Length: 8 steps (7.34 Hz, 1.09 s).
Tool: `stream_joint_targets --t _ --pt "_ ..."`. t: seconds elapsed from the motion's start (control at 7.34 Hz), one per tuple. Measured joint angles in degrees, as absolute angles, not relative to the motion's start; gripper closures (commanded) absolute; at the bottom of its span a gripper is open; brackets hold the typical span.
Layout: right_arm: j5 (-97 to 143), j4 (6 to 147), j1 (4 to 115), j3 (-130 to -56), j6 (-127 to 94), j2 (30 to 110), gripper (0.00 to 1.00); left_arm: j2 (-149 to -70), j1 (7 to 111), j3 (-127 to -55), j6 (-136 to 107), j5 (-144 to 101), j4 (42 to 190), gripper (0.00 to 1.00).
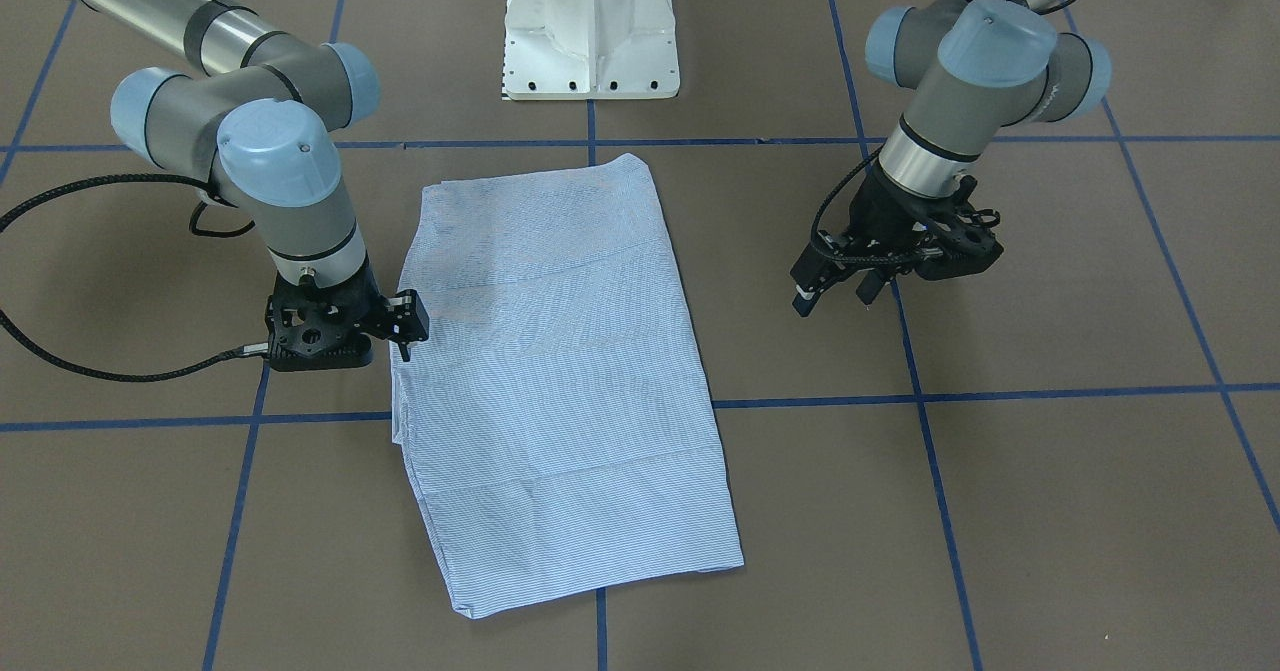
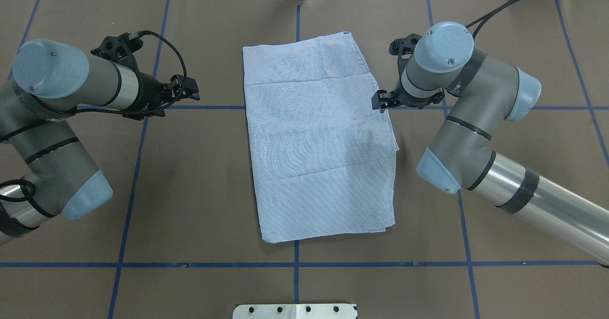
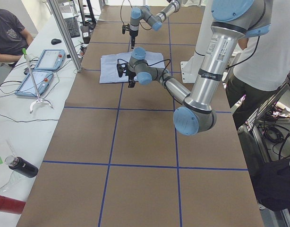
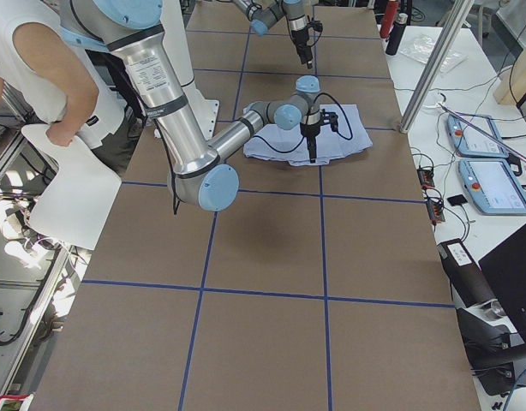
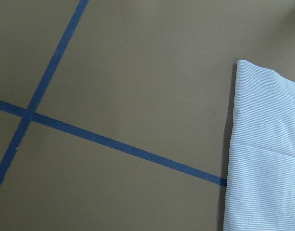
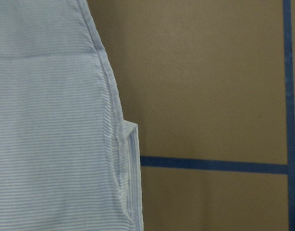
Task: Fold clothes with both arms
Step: 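Move the left gripper to the shirt's near corner while the right gripper hovers above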
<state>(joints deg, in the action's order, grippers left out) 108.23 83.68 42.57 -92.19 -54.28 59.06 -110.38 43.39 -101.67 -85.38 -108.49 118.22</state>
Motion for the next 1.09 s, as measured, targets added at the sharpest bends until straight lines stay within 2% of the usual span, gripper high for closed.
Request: stream_joint_targets --t 0.27,0.68,1.09 --pt "114.36 82.17 43.52 -93.59 -54.45 58.37 0.00 -110.62 41.10 -102.90 -86.66 -108.56 118.23 0.00" --pt "121.59 82.43 43.88 -102.07 -57.70 62.11 0.00 -110.79 32.09 -107.14 -99.33 -108.33 118.22 0.00" --pt "122.69 82.41 43.87 -105.61 -61.03 63.48 0.00 -112.30 24.29 -108.20 -109.49 -107.08 118.13 0.00"
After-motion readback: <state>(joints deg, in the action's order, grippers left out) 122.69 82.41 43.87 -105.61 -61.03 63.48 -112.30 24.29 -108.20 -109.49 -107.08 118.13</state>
